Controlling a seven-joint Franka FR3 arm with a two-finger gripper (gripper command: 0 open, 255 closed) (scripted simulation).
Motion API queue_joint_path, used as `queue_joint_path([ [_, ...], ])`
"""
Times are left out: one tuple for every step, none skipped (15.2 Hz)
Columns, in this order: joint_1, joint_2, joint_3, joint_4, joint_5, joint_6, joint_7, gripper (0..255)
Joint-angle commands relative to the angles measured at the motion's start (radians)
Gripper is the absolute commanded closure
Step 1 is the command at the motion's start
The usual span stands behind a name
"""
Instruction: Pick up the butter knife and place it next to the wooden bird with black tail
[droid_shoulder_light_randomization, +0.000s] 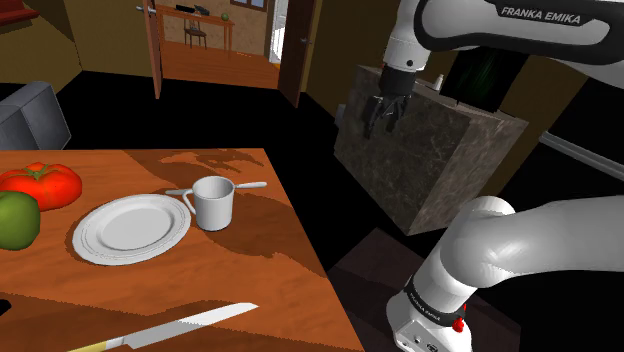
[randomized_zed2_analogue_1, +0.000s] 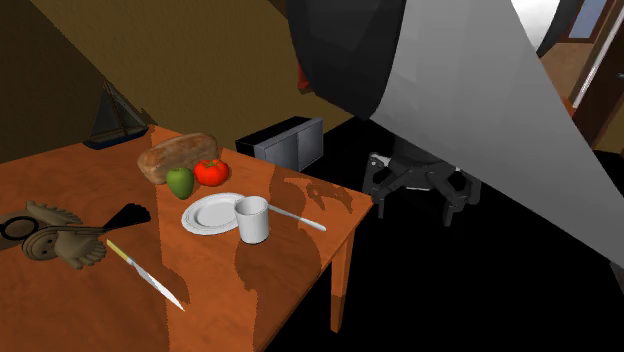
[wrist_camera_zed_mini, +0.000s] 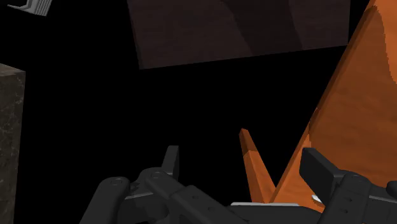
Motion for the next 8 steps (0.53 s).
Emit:
queue_joint_path([
  [0.000,0.000,0.000,0.000,0.000,0.000,0.000,0],
  [0.013,0.038,-0.004,0.010,-0.003,0.026,-0.026,0],
  [0.027,0.076,-0.008,0.020,-0.006,0.051,-0.052,0],
  [0.040,0.115,-0.011,0.032,-0.009,0.075,-0.077,0],
  [0.053,0.153,-0.013,0.044,-0.011,0.097,-0.103,0],
  [0.066,0.191,-0.015,0.058,-0.012,0.119,-0.129,0],
  [0.078,0.229,-0.017,0.072,-0.013,0.140,-0.154,0],
  [0.091,0.266,-0.018,0.087,-0.014,0.160,-0.179,0],
])
